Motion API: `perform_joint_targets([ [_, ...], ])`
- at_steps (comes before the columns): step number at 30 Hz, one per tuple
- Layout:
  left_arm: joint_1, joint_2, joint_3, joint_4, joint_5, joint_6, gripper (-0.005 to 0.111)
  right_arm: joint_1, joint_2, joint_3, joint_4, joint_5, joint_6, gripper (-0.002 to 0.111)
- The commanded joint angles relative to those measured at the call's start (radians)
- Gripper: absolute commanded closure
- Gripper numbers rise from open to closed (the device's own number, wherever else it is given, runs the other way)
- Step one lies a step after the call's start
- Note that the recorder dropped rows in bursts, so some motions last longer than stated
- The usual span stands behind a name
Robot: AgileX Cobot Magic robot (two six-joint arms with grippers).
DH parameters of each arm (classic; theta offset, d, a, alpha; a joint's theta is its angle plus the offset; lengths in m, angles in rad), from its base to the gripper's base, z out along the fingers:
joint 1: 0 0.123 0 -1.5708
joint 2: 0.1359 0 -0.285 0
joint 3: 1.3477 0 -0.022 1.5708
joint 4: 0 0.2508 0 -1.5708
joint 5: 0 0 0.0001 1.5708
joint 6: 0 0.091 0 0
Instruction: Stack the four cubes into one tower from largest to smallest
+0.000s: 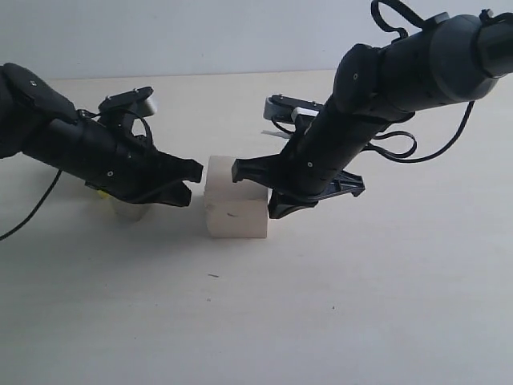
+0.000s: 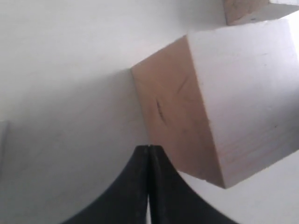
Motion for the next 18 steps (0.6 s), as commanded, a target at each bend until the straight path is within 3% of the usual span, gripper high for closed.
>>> perform_joint_targets([
  [1,-0.004,0.028,-0.010,-0.049,0.009,0.042,0.107,0.002,-0.007,-0.008,0.036,-0.036,-0.041,0.108],
  [18,-0.004,0.098,-0.108,-0.094,0.044,0.092,0.107,0.002,0.011,-0.089,0.074,-0.103,-0.095,0.108],
])
